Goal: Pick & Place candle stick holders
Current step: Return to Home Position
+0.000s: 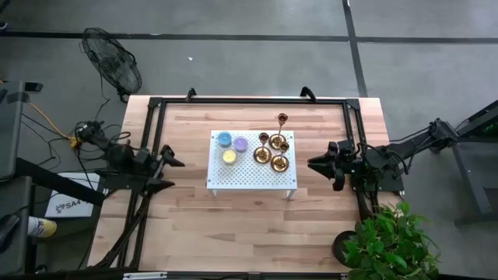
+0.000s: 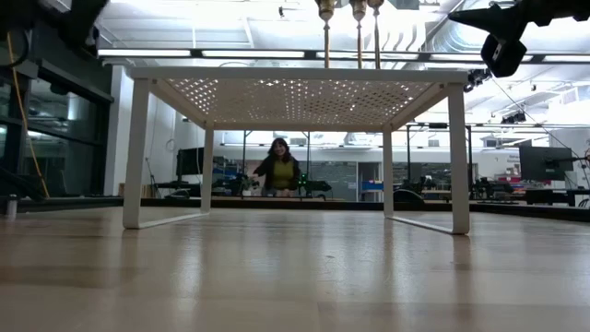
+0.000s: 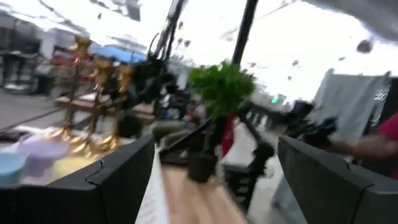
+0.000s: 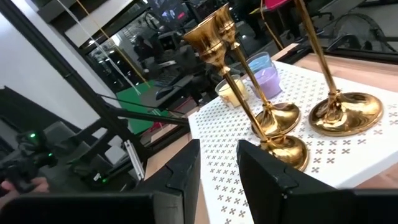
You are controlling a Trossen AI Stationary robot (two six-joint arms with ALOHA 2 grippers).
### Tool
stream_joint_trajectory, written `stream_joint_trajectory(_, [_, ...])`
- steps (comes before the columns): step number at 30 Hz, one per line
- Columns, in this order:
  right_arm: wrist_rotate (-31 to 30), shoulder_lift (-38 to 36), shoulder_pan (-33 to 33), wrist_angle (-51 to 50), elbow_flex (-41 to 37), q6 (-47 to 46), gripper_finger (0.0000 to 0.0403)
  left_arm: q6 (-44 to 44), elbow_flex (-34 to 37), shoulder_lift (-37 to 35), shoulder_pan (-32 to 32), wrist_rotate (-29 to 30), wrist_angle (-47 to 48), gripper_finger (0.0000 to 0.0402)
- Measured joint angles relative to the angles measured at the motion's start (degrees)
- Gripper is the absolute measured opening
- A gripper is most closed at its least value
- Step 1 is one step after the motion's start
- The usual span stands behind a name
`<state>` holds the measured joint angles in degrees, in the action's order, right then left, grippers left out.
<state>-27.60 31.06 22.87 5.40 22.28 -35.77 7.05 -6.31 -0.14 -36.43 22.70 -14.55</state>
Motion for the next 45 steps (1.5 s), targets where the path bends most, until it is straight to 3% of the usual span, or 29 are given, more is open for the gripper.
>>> stream_joint_trajectory(5, [1.3, 0.1, 0.0, -0.1, 0.0, 0.9, 0.0101, 1.2, 0.2, 0.5, 4.4, -6.5, -0.1, 0.0335])
stream_joint_trajectory(13, [1.2, 3.2, 0.0, 6.1, 0.0, 8.3, 0.0101, 5.7, 3.9, 0.4, 10.8, -10.3, -0.9, 0.0335])
stream_joint_trajectory(22, [3.6, 10.6, -0.9, 39.2, -10.1, 15.4, 0.0101, 6.5, 5.1, 0.5, 18.2, -12.8, -2.1, 0.0335])
stream_joint_trajectory(29, [7.8, 7.1, -3.6, 47.7, -19.0, 13.1, 0.0101, 7.8, 5.1, 0.5, 23.1, -17.9, -1.8, 0.0335])
stream_joint_trajectory(32, [8.2, 2.5, -5.2, 45.8, -21.7, 12.2, 0.0102, 8.1, 5.2, 0.5, 24.9, -18.1, -1.4, 0.0335])
stream_joint_trajectory(45, [9.5, -25.2, -9.1, 11.4, -21.3, 12.7, 0.0102, 9.8, 5.2, 0.5, 29.8, -23.7, 0.6, 0.0335])
